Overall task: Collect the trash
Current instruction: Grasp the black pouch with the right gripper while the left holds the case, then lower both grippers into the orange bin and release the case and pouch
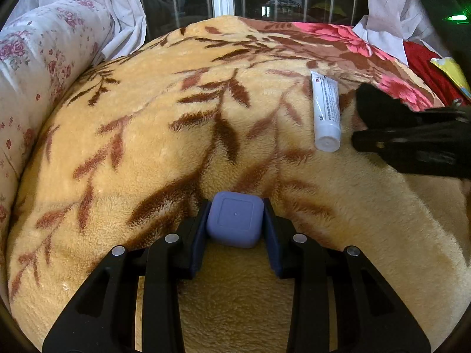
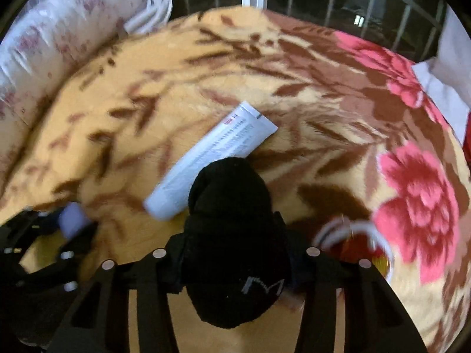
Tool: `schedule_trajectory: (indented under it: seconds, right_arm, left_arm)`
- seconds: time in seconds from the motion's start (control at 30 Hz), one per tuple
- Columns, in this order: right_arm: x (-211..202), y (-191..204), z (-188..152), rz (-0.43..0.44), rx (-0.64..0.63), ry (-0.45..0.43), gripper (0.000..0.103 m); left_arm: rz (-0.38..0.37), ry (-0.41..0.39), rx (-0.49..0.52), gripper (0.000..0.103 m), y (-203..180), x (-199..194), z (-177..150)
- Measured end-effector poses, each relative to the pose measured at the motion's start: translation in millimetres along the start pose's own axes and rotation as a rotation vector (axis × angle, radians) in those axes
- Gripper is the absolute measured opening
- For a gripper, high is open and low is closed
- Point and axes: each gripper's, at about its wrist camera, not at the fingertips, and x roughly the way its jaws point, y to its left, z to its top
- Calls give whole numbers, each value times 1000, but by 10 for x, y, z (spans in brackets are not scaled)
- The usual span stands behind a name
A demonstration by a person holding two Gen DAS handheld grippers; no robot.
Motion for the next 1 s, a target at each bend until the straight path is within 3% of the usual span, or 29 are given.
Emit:
schedule_trajectory:
  seconds: [0.17,0.47,0.6,0.73,0.9,1.0]
  right_arm:
    - [-644,151,-460,77,81,-132,48]
    - [-1261,474,-1707,126,144,-211,48]
    - [-1392,583,-2198,114,147,-229,49]
    - [-1452,626,-2653,171,219,-215,49]
    - [-1492,676,-3016,183,263,-188,49]
    - [-1519,753,-3114,166,236,-171,49]
  left_arm:
    - [4,-7,-1,34,-1,-14,-1]
    - [45,-64,34,34,-126,-340,-259]
    - [38,-95,12,34,-127,-632,-539]
    - [2,-121,12,34,-171,-1071,-889]
    - [-14,-161,30,34,-232,-1629,-1331]
    - [-25,-139,25,34,-264,-1810,-1624]
